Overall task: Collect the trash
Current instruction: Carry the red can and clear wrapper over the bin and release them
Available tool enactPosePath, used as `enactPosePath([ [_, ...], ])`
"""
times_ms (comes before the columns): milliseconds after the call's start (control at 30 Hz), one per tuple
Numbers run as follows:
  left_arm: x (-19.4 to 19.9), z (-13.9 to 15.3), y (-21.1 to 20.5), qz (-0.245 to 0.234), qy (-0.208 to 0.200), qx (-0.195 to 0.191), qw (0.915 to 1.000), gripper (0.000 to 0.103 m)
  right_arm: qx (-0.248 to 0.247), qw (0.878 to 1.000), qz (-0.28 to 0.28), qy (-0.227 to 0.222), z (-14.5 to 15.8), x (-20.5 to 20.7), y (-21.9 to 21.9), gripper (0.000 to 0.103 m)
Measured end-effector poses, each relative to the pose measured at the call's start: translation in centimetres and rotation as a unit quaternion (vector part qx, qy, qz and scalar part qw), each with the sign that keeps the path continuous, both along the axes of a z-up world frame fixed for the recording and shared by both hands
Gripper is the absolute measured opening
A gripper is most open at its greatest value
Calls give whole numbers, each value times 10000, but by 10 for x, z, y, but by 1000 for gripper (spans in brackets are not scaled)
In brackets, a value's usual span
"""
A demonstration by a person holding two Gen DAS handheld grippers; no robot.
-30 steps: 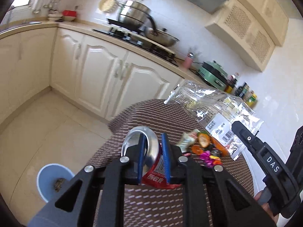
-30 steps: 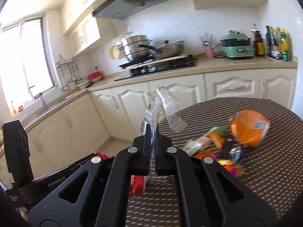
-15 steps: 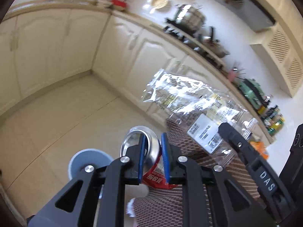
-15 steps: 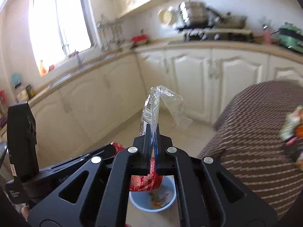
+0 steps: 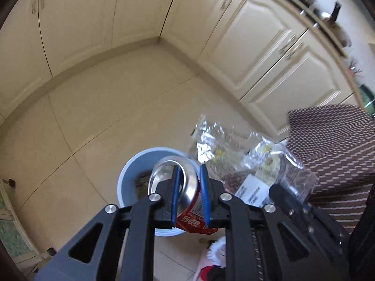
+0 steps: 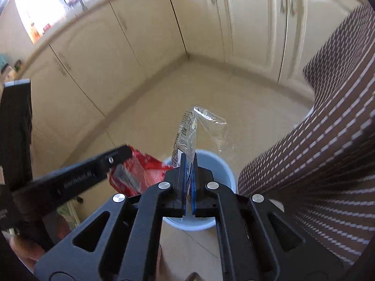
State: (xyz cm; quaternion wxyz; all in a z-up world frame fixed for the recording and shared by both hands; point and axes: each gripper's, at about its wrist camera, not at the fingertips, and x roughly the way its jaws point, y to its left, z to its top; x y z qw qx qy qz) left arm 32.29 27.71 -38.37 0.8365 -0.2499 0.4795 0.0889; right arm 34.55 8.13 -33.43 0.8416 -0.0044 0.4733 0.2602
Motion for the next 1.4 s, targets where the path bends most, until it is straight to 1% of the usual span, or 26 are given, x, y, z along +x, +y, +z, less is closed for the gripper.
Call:
enactPosePath([
  [33,3,-9,1,-8,84,19,10000,16,-45,9999,5,114,-12,3,2,3],
  [67,8,-22,3,-14,205,9,9998,16,-83,9998,5,189,-19,6,1,3],
  [167,19,-48,3,-36,510,34,9987,16,-210,9989,-18,420,-43,15,3,3],
  [333,35,-71,0,-60,873,-114,9961,18,-311,9971,-51,693,-72,27,5,3],
  [367,40,-74,0,-80,927,-112,9956,20,-319,9968,-60,728,-75,30,7,3],
  [433,41,-81,-1,-92,1049,-148,9943,29,-339,9964,-78,778,-81,37,8,3],
  [567,39,-87,3,17,1185,-86,9929,34,-357,9956,-105,861,-89,40,11,3],
  [633,38,-89,6,82,1217,-134,9924,35,-382,9953,-96,886,-92,42,12,3],
  [667,37,-90,9,112,1237,-122,9922,36,-381,9951,-90,904,-94,34,12,3],
  [767,34,-91,11,160,1284,-102,9915,38,-395,9947,-55,951,-99,35,16,3],
  [867,33,-90,12,197,1285,-141,9914,39,-394,9942,-25,998,-104,34,20,3],
  [967,31,-87,12,206,1257,-99,9918,41,-360,9940,-14,1028,-107,36,27,4],
  [1300,25,-81,19,250,1168,-191,9927,42,-269,9948,60,984,-104,41,42,5],
  [1333,24,-79,19,242,1137,-206,9930,42,-276,9947,67,993,-104,41,44,6],
  [1400,22,-75,21,244,1081,-187,9937,43,-286,9946,68,994,-104,40,43,14],
])
